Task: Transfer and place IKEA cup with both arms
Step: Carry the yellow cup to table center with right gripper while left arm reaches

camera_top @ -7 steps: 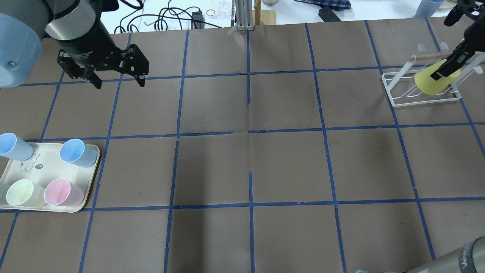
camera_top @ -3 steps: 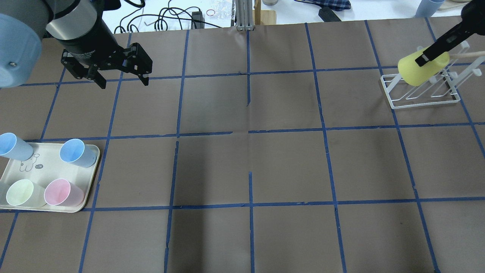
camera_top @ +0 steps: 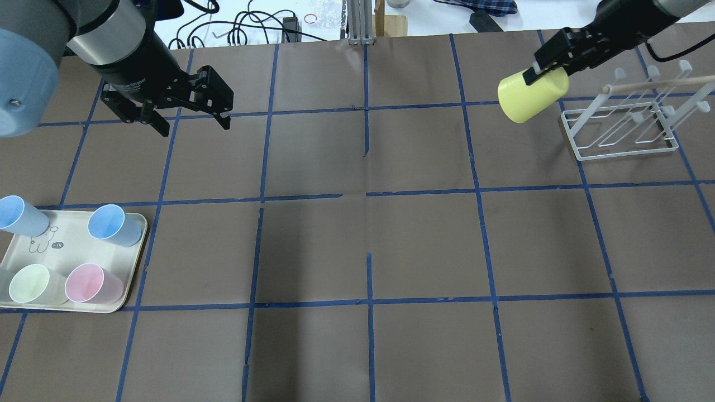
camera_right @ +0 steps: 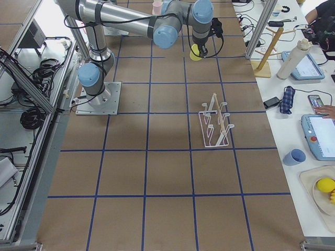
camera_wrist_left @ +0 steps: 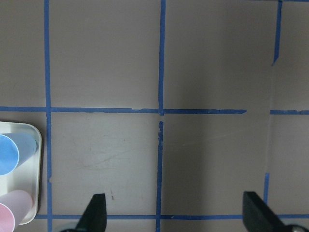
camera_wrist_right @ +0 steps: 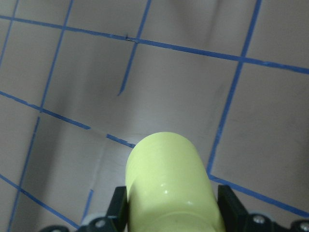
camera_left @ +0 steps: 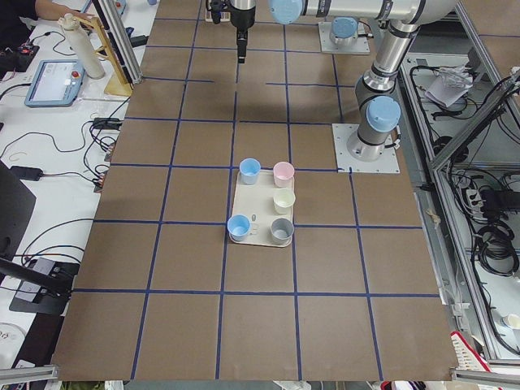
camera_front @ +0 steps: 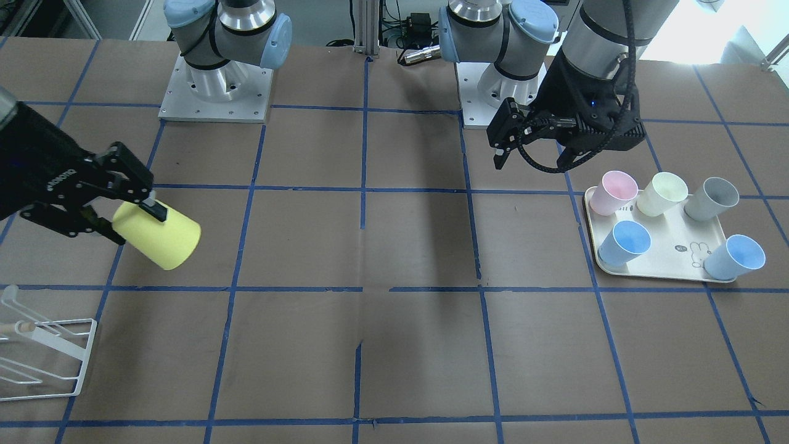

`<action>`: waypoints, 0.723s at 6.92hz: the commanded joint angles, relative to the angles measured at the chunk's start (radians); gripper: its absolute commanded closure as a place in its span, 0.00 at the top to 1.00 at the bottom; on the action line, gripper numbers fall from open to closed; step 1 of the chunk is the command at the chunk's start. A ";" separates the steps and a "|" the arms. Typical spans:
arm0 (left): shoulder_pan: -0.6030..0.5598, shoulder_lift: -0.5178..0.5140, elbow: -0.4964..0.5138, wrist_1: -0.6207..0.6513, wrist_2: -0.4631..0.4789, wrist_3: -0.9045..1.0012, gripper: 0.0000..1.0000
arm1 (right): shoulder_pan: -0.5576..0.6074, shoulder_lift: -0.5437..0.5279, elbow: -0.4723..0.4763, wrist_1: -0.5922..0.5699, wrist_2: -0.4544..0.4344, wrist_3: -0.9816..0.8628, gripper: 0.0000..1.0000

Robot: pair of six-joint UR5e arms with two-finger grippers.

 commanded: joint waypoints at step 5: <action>0.347 -0.001 -0.370 0.004 -0.871 0.324 1.00 | 0.149 0.026 0.020 -0.100 0.118 0.321 0.49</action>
